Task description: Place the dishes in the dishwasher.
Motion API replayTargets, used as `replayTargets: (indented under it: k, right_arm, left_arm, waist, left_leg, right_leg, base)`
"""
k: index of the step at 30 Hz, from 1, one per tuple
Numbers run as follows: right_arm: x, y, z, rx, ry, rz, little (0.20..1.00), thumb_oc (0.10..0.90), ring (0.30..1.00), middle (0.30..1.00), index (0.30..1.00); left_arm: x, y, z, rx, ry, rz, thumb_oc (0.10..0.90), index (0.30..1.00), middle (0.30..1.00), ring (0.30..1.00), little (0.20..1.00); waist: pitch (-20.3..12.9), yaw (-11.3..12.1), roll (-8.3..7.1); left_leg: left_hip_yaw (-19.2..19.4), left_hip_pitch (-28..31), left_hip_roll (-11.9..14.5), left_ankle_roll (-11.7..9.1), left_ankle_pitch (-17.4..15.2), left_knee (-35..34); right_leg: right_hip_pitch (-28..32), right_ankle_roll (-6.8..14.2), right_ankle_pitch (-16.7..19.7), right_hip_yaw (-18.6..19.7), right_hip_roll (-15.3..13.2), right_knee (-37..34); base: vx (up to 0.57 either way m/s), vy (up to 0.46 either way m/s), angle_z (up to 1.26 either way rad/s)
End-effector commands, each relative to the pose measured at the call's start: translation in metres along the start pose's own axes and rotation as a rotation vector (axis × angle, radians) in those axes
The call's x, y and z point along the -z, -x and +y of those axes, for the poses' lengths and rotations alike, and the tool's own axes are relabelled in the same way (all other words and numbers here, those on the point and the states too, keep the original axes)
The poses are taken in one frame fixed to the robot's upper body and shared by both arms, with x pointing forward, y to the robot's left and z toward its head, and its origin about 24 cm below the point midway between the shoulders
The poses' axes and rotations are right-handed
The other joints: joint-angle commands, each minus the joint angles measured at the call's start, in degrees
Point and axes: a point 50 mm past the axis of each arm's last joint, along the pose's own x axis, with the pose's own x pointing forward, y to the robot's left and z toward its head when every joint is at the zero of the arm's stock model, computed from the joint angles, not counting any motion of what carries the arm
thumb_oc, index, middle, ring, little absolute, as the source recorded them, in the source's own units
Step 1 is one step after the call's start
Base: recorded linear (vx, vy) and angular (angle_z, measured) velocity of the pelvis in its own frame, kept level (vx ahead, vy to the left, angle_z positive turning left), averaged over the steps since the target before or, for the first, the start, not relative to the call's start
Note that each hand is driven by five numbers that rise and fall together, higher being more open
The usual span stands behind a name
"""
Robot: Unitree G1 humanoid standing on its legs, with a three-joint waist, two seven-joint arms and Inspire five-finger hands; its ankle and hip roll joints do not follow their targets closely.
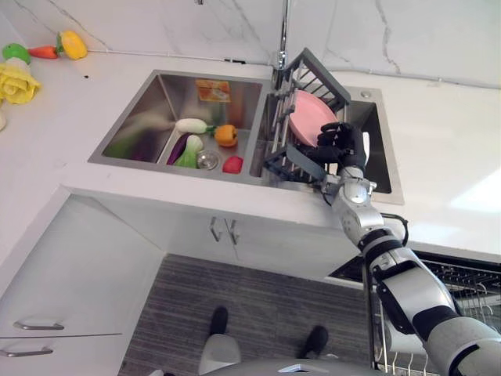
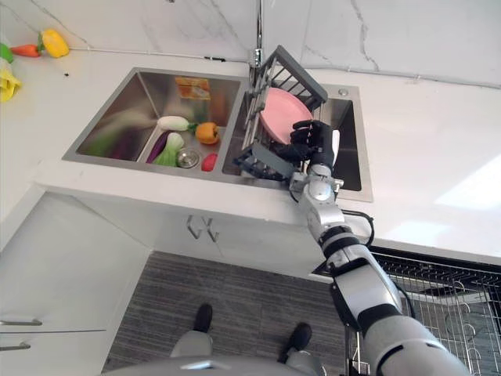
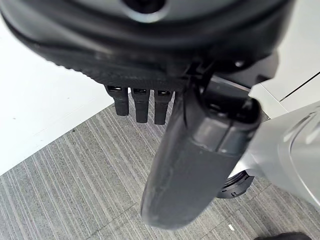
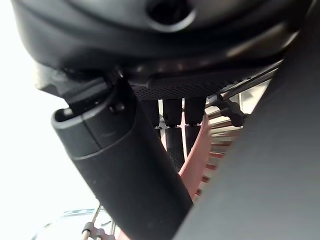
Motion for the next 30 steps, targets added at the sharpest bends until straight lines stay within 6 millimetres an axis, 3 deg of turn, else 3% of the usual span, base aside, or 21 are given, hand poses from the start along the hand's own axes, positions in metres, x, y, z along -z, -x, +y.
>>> replayTargets:
  k: [1,2,5,9,11,15,30]
  right_arm:
    - [-0.034,0.003,0.036,0.021,-0.596,-0.049,0.300,0.400,0.300,0.300,0.300]
    - [-0.037,0.007,0.037,0.030,-0.735,-0.059,0.300,0.400,0.300,0.300,0.300]
    - [-0.041,0.012,0.036,0.042,-0.887,-0.072,0.300,0.400,0.300,0.300,0.300]
    - [-0.046,0.016,0.034,0.042,-0.959,-0.097,0.300,0.400,0.300,0.300,0.300]
    - [-0.061,0.020,0.027,0.040,-1.078,-0.175,0.300,0.400,0.300,0.300,0.300]
    - [-0.070,0.025,0.017,0.046,-1.142,-0.237,0.300,0.400,0.300,0.300,0.300]
    - [-0.068,0.031,0.007,0.050,-1.196,-0.266,0.300,0.400,0.300,0.300,0.300]
  left_arm:
    - [0.001,-0.005,0.012,-0.006,-0.123,-0.004,0.800,0.900,0.900,0.900,0.900]
    - [-0.001,-0.005,0.012,-0.006,-0.115,-0.009,0.800,0.900,0.900,0.900,0.900]
    - [-0.001,-0.005,0.011,0.000,-0.112,-0.005,0.800,0.900,0.900,0.900,0.900]
    - [0.000,-0.004,0.010,0.007,-0.109,-0.001,0.800,0.900,0.900,0.900,0.900]
    - [0.004,-0.003,0.007,0.020,-0.104,0.011,0.800,0.900,0.900,0.900,0.900]
    - [0.006,-0.002,0.005,0.030,-0.103,0.018,0.800,0.900,0.900,0.900,0.900]
    - [0.010,-0.001,0.001,0.060,-0.102,0.038,0.800,0.900,0.900,0.900,0.900]
  waist:
    - [2.7,5.0,-1.23]
    - [2.5,4.8,-1.10]
    - [2.2,4.6,-0.96]
    - [2.0,4.5,-0.86]
    - [1.7,4.3,-0.56]
    - [1.3,4.2,-0.29]
    - [-0.4,3.1,1.32]
  left_leg:
    - [0.9,2.7,-2.9,3.7,-6.4,0.7]
    - [1.0,3.0,-2.9,3.7,-6.5,0.7]
    - [1.0,3.2,-3.0,3.7,-6.7,0.7]
    - [1.2,3.4,-3.1,3.7,-6.8,0.7]
    - [1.1,3.6,-3.2,3.6,-7.0,0.7]
    - [1.2,3.8,-3.2,3.6,-7.0,0.8]
    - [2.5,5.4,-3.3,3.5,-7.6,0.9]
  right_leg:
    - [2.8,3.3,-7.0,2.2,-4.7,2.6]
    - [2.9,3.3,-7.0,2.3,-4.7,2.6]
    - [3.1,3.4,-7.0,2.3,-4.8,2.6]
    - [3.2,3.4,-7.1,2.3,-4.8,2.6]
    - [3.4,3.4,-7.2,2.3,-4.8,2.6]
    - [3.7,3.3,-7.3,2.2,-4.7,2.6]
    - [4.7,3.2,-7.5,2.9,-4.7,2.2]
  base:
    - [0.00,0.000,0.00]
    - [0.00,0.000,0.00]
    - [0.00,0.000,0.00]
    - [0.00,0.000,0.00]
    - [0.00,0.000,0.00]
    - [0.00,0.000,0.00]
    - [0.00,0.000,0.00]
